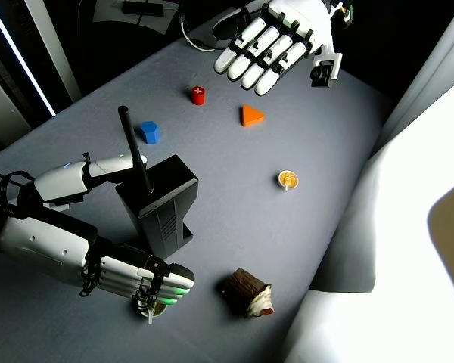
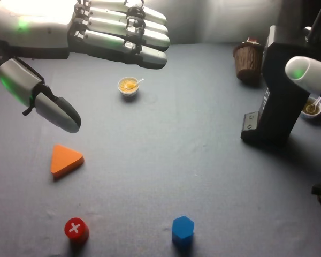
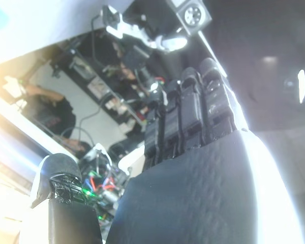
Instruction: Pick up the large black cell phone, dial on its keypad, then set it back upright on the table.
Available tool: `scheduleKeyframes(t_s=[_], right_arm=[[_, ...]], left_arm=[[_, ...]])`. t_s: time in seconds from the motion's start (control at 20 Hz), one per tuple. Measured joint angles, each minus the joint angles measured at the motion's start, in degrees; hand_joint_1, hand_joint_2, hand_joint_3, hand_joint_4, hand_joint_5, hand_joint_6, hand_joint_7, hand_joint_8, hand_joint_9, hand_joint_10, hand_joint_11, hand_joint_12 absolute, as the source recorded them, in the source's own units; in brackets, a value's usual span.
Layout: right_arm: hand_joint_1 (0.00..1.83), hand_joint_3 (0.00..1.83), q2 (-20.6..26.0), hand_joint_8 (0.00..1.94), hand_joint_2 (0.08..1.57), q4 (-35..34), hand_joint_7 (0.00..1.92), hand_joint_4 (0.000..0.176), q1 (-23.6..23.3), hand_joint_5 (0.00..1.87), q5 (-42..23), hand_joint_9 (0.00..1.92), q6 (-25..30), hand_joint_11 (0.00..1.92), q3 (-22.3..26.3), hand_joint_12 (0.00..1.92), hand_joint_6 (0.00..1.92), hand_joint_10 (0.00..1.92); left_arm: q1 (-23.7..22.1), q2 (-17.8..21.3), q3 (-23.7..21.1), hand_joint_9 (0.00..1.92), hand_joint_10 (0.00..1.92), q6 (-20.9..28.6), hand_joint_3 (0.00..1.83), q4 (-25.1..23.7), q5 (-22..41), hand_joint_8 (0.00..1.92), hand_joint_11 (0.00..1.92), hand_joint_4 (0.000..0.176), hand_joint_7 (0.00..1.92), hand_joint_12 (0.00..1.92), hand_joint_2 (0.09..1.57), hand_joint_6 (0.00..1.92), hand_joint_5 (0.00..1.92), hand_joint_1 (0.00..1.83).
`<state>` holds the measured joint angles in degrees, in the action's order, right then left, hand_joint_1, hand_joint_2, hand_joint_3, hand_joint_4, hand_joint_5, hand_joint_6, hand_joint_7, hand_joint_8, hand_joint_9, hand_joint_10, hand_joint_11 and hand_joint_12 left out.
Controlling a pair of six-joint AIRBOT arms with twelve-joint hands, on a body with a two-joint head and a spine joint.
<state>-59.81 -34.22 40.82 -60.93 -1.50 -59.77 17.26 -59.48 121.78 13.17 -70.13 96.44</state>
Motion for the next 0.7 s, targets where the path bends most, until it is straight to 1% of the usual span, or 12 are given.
scheduleKeyframes(t_s=[0.1,0.15,0.2,0.25,0.3,0.35,0.4,0.45,0.5,0.55,0.6,0.7], right_arm=[[0.61,0.01,0.0,0.0,0.95,1.6,0.0,0.0,0.0,0.0,0.5,0.0,0.3,0.03,-0.7,0.03,0.0,0.0],[0.72,0.01,0.0,0.01,0.96,2.4,0.02,0.0,0.0,0.04,0.9,0.02,0.5,0.07,-1.2,0.05,0.01,0.01],[0.92,0.0,-0.1,0.03,0.99,2.6,0.13,0.0,0.0,0.14,1.2,0.17,0.7,0.02,-1.7,0.51,0.02,0.0],[1.0,0.0,-0.3,0.01,1.03,2.7,0.22,0.0,0.0,0.2,1.2,0.26,0.8,0.0,-2.3,0.85,0.01,0.01],[1.11,0.0,-0.7,0.01,1.06,2.9,0.34,0.0,0.0,0.32,1.5,0.41,0.9,0.12,-3.0,0.99,0.02,0.02],[1.16,0.0,-0.9,0.01,1.1,3.0,0.4,0.0,0.0,0.36,1.7,0.49,1.1,0.22,-3.4,1.03,0.01,0.02],[1.24,0.0,-1.2,0.02,1.14,3.4,0.52,0.0,0.0,0.5,1.7,0.65,1.6,0.43,-3.8,0.97,0.03,0.06],[1.64,0.0,-1.4,0.07,1.1,3.8,0.74,0.0,0.0,0.71,1.8,0.73,1.8,0.74,-4.2,1.43,0.07,0.93],[1.4,0.0,-1.7,1.17,1.14,4.0,0.88,0.0,-0.5,0.87,1.6,0.92,2.4,0.88,-4.7,1.28,0.86,1.19],[1.4,0.0,-1.9,1.17,1.14,4.3,0.88,0.0,-0.7,0.87,1.6,0.92,2.4,0.88,-5.1,1.28,0.86,1.19],[1.38,0.0,-2.3,1.25,1.15,4.0,0.87,0.0,-1.1,0.89,1.4,0.89,2.4,0.93,-5.6,1.23,0.82,1.31],[1.38,0.0,-2.6,1.14,1.13,3.6,0.9,0.0,-1.2,0.9,1.3,0.95,2.5,0.94,-6.4,1.21,0.9,1.25]], left_arm=[[0.0,0.0,0.0,0.09,0.0,0.0,0.0,0.0,0.0,0.0,0.0,0.0,0.11,0.15,1.05,0.0,0.17,0.22],[0.0,0.0,0.0,0.1,0.0,0.0,0.0,0.0,0.0,0.0,0.0,0.0,0.12,0.21,1.06,0.0,0.17,0.21],[0.0,0.0,0.0,0.08,0.0,0.0,0.0,0.0,0.0,0.0,0.0,0.0,0.1,0.18,1.06,0.0,0.16,0.2],[0.0,0.0,0.0,0.08,0.0,0.0,0.0,0.0,0.0,0.0,0.0,0.0,0.11,0.17,1.06,0.0,0.16,0.22],[0.0,0.0,0.0,0.08,0.0,0.0,0.0,0.0,0.0,0.0,0.0,0.0,0.11,0.17,1.06,0.0,0.16,0.23],[0.0,0.0,0.0,0.07,0.0,0.0,0.0,0.0,0.0,0.0,0.0,0.0,0.1,0.17,1.06,0.0,0.16,0.23],[0.0,0.0,0.0,0.09,0.0,0.0,0.0,0.0,0.0,0.0,0.0,0.0,0.11,0.19,1.05,0.0,0.17,0.23],[0.0,0.0,0.0,0.09,0.0,0.0,0.0,0.0,0.0,0.0,0.0,0.0,0.12,0.19,1.05,0.01,0.18,0.23],[0.0,0.0,0.0,0.08,0.0,0.0,0.0,0.0,0.0,0.0,0.0,0.0,0.11,0.18,1.06,0.0,0.18,0.2],[0.0,0.0,0.1,0.08,0.0,0.0,0.0,0.0,0.0,0.0,0.0,0.0,0.11,0.18,1.06,0.0,0.18,0.2],[0.0,0.0,0.1,0.1,0.01,0.0,0.0,0.0,0.0,0.0,0.0,0.0,0.12,0.2,1.06,0.0,0.19,0.2],[0.0,0.0,0.1,0.11,0.0,0.0,0.0,0.0,0.0,0.0,0.0,0.0,0.12,0.2,1.07,0.0,0.19,0.17]])
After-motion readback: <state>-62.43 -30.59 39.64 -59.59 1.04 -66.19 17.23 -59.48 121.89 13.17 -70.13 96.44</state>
